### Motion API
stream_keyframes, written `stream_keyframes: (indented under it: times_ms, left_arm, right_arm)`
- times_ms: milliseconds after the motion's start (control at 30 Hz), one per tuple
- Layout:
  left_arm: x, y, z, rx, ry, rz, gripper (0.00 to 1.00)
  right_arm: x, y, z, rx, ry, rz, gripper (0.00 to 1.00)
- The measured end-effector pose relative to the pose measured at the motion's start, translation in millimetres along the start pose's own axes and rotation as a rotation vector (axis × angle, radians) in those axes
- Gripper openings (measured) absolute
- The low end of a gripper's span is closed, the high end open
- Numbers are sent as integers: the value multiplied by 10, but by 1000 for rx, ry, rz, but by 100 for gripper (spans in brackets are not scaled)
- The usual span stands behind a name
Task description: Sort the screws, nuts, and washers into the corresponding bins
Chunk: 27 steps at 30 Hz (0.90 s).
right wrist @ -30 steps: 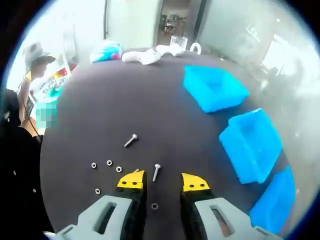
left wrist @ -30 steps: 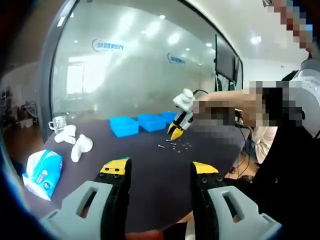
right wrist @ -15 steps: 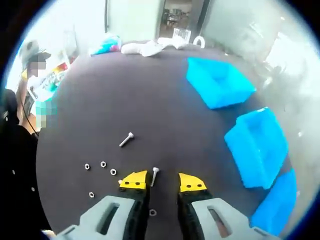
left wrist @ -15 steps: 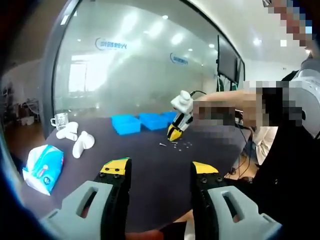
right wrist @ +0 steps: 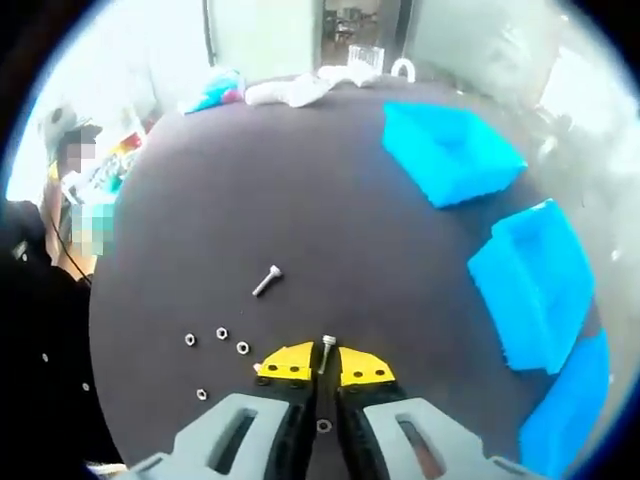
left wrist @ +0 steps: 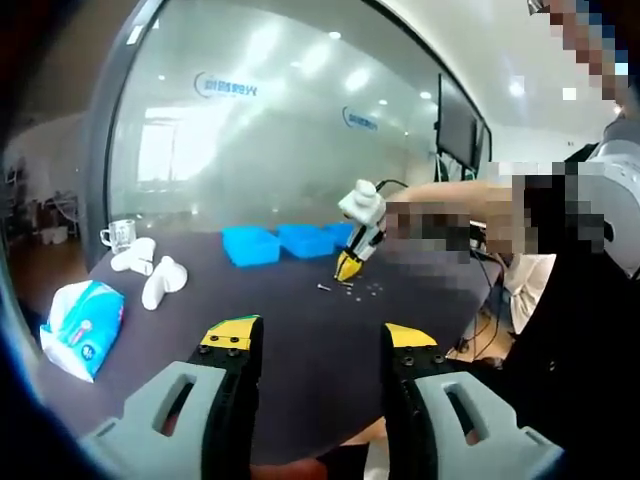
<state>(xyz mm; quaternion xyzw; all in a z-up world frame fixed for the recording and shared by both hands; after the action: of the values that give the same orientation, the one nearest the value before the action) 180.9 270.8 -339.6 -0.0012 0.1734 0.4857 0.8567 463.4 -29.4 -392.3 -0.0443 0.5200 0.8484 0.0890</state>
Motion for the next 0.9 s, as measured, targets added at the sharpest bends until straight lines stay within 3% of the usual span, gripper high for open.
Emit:
stream_keyframes:
  times_ms: [400,567,667,800,900]
  left_arm:
    - [22,-13,-2,-5,4,-6,46]
    - [30,-32,27,-16,1,-7,46]
    - [23,-57,30,-14,1,-10,46]
    - [-5,-80,37,-14,-3,-13,46]
    - [-25,-112,40,-16,-7,-14,46]
  right_arm:
    - [19,22,-7,-9,-13,-14,0]
    - [15,96,-25,-51,-41,-37,0]
    - [19,152,-50,-98,-72,-55,0]
    - [41,287,-78,-207,-115,-102,0]
    - [48,445,-88,-348,-173,-154,0]
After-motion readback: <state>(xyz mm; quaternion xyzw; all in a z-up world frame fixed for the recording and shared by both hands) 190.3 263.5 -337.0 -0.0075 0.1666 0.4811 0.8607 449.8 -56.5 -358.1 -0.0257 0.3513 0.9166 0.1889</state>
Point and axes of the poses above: the point that each gripper's makers call its tool centre point, and the gripper's own axes: y roughly backward along the fingers, x roughly to its left, z roughly out of its top, the point moved 9 cm from there along y, roughly backward along the fingers, and after that the axes turned 13 degrees about y, right-handed, at the moved point
